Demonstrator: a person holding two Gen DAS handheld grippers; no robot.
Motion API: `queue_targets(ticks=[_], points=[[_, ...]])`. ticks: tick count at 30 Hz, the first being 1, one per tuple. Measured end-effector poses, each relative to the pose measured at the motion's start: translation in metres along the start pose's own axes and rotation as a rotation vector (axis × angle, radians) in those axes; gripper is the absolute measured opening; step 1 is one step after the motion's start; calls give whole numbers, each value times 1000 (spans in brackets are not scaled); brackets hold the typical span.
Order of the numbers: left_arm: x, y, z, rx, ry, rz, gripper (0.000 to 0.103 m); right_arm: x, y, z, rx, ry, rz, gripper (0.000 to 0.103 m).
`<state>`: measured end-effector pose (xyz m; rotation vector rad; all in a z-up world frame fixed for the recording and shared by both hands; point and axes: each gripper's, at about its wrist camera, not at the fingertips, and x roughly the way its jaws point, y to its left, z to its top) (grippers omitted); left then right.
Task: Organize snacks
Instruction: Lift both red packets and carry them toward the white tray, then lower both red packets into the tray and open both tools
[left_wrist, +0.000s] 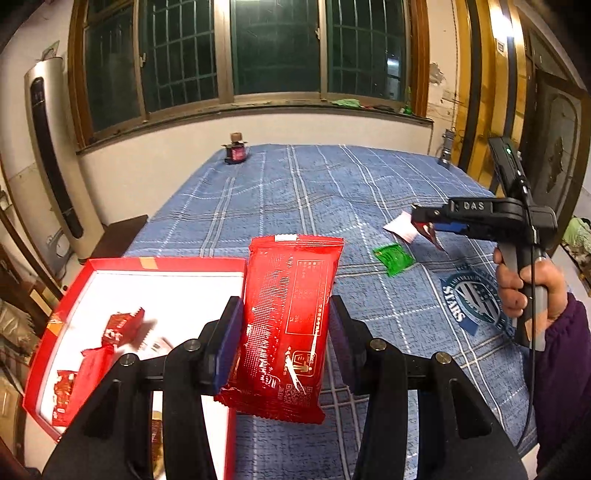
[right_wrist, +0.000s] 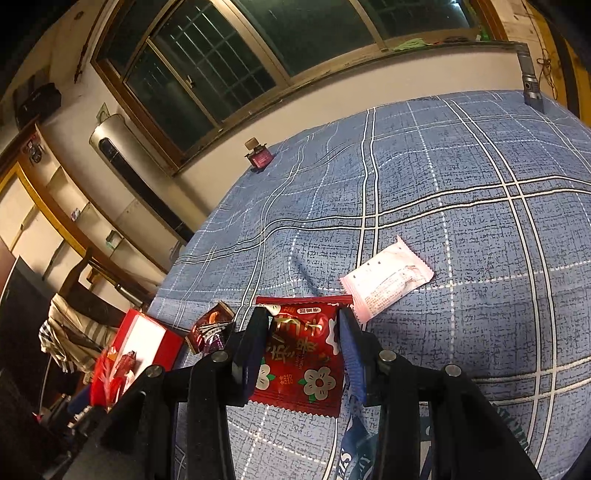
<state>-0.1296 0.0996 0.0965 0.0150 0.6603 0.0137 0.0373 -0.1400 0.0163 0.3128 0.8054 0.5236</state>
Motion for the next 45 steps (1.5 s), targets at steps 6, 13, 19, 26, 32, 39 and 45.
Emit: queue_targets(ticks=[6,13,19,26,32,39,45], points=[[-2,12,1,-20,-18,36,45,2,2,-3,-18,-4,-19,40],[-6,40,0,-66,-45,77,45,-4,4,-5,-52,-55,-19,40],[-14,79,-2,-130,-68,134,45,-17,10,-6,-82,-124,22,40],[-21,113,-9,-175,-87,186,45,-15,34,-10,-117,-110,71,40],[-25,138,-18,-211,-97,215,45,-9,97,-20,-218,-78,158,40],[-32,161,-28,-249,-99,247,45,-3,179,-36,-309,-68,317,40],[-31,167,-34,-242,-99,291,45,19,236,-56,-342,-27,409,40]])
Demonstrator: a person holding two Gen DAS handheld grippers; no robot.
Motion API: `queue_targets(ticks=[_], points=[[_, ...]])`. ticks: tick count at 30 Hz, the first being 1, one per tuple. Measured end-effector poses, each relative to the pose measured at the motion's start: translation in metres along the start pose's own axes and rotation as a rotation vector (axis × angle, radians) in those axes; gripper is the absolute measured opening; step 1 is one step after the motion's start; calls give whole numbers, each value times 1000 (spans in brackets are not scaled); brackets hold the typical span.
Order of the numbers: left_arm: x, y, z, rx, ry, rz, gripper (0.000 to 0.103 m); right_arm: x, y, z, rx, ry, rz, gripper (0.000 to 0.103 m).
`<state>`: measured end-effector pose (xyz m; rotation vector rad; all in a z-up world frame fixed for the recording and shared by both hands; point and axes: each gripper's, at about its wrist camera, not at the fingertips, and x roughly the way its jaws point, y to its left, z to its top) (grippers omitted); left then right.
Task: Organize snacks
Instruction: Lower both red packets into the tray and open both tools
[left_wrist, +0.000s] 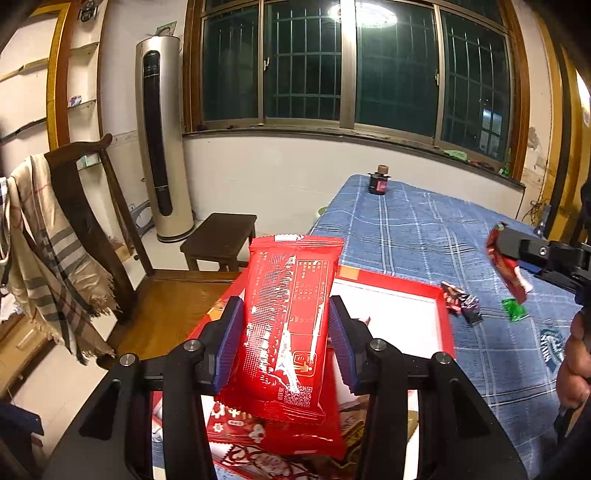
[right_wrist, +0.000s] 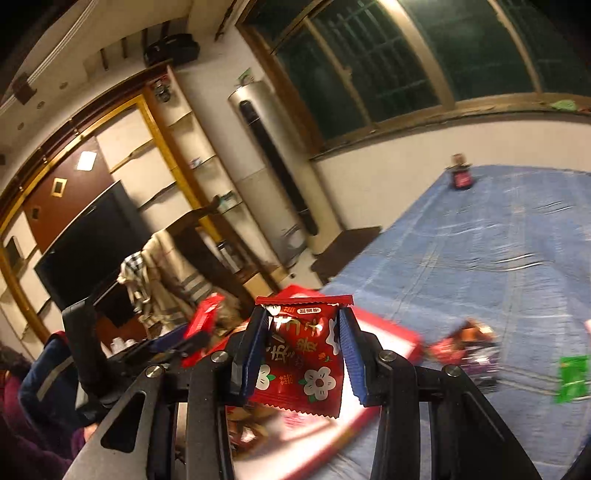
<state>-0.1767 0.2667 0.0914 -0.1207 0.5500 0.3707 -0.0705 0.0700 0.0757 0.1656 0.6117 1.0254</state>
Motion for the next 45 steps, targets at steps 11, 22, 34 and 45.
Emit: queue_targets(ticks=[11,22,34,45], points=[[13,-16,-7,64,22,5,45,74,13,-44,33,126,33,40],[32,-23,-8,74,60,34,45,86,-7,-50,56,141,-34,40],[38,-22,-10,69,89,90,45,90,-6,-53,42,143,-67,43],[26,-30,-8,86,85,110,63,74,-22,-43,119,84,-92,44]])
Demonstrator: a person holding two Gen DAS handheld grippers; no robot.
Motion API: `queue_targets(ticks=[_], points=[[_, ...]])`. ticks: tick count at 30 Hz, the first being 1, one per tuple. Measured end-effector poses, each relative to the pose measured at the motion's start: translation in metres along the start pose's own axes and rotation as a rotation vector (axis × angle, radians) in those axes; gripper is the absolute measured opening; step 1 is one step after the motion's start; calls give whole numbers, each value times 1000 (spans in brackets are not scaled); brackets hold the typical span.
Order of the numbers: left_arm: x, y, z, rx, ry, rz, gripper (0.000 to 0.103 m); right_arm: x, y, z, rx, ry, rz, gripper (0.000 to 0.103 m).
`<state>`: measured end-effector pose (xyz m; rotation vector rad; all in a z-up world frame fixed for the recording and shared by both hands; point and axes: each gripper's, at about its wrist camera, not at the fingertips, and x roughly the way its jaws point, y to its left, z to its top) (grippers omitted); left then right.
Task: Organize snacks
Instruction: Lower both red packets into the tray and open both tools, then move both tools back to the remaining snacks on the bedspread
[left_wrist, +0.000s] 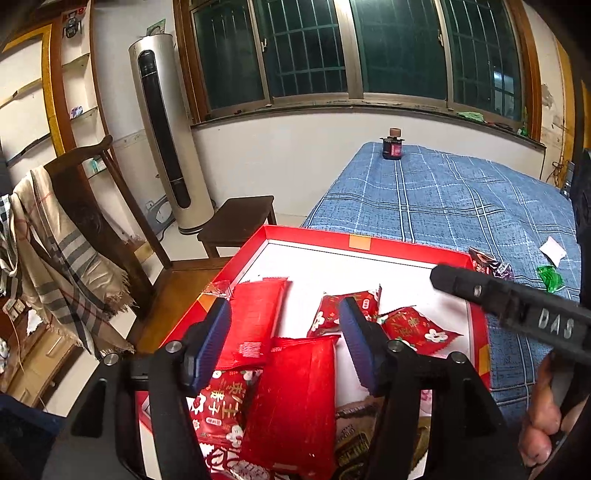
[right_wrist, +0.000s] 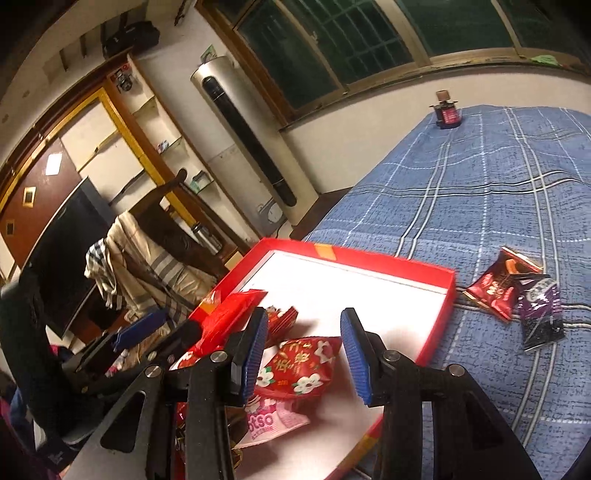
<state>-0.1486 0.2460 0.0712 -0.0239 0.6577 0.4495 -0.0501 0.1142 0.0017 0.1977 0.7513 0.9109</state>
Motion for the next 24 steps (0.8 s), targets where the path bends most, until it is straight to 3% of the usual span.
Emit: queue_targets(ticks=[5,12,17,19,21,24], points=[[-13,-8,2,20,-11,-13,70,-15,-24,12,128,-18,13,49],[-27,-38,8,98,-30,-48,72,-65,-64,37,142,-60,-145,54],[-31,-75,18,177,-38,-96,73,-125,-133,53,206,-98,-317,55],[-29,-95,25,216,-41,-121,81,-142,-153,52,231,-114,-365,56],[-24,-112,31,247,-36,-144,83,-156,-175,46,252,-129,-391,56],[-13,-140,41,282,1,-211,83,-163,-207,38,301,-128,-364,55]])
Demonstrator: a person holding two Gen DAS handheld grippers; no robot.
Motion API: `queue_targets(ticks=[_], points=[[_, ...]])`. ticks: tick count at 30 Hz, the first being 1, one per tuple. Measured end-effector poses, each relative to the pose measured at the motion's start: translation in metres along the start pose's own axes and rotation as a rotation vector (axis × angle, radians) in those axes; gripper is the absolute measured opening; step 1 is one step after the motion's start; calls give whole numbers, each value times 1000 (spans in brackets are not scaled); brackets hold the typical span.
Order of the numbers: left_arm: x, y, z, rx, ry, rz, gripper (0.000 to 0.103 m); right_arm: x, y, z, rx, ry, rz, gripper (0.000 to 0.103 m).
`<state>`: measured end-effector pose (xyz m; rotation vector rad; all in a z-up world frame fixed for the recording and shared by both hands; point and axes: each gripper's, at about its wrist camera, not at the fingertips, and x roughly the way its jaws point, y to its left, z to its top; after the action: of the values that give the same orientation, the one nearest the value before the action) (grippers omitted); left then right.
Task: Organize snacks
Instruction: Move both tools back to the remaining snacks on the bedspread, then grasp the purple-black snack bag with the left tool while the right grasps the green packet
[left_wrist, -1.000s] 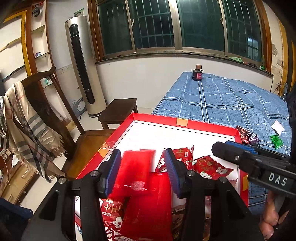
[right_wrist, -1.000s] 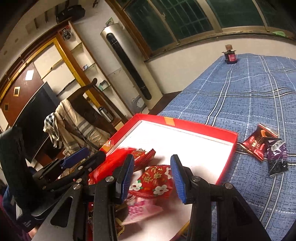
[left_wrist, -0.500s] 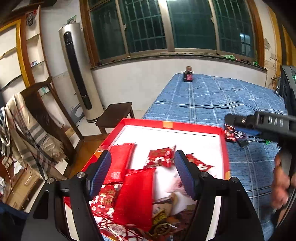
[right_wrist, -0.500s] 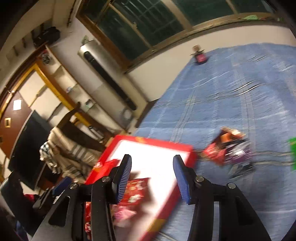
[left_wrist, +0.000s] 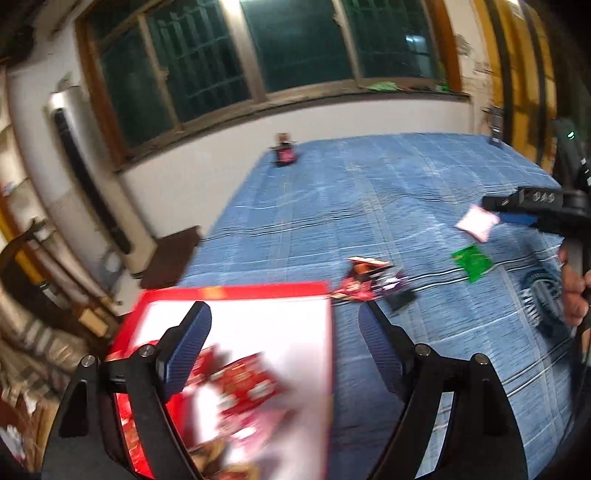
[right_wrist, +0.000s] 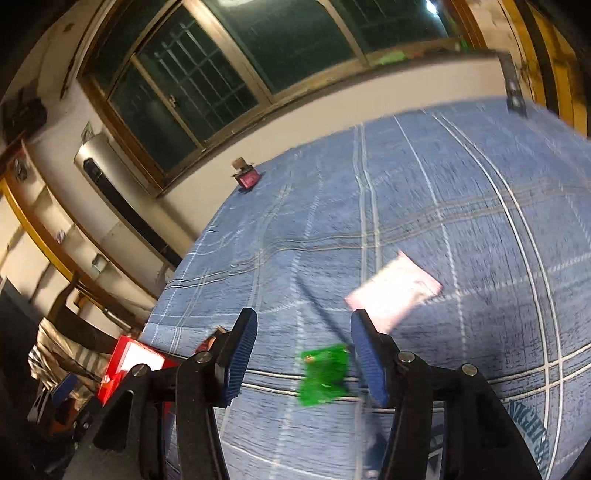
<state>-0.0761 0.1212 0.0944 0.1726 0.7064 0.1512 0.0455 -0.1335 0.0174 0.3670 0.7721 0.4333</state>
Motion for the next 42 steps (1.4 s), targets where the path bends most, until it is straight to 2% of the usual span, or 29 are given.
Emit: queue_targets(ticks=[2,4,7,9,12,17,24,27,30,34,39,42], points=[[14,-14,9,-5,44,-68,82,8,-7,3,15,52,12,55],[28,-26,13,-18,83,-139,82,10,-7,4,3,64,14,55],[46,-48,13,-26,137,-193,82,15,-6,3,3,110,42,53],[55,-62,11,-17,156,-203,82,19,-3,1,-5,133,32,53],[62,-75,9,-17,146,-211,82,24,0,-7,-33,161,-10,48],[80,-79,10,-55,170,-199,82,37,2,-14,-53,211,-43,44],[106,-77,6,-122,218,-233,82,50,9,-23,-109,247,-89,40],[117,-74,5,-147,237,-239,72,55,14,-24,-146,246,-130,38],[119,-75,7,-143,219,-228,64,56,18,-26,-183,240,-154,38],[119,-75,8,-122,202,-228,38,59,29,-31,-270,235,-203,38],[116,-80,5,-72,183,-243,36,63,42,-40,-397,227,-273,38],[111,-83,3,-61,186,-283,34,65,48,-45,-460,216,-304,36]])
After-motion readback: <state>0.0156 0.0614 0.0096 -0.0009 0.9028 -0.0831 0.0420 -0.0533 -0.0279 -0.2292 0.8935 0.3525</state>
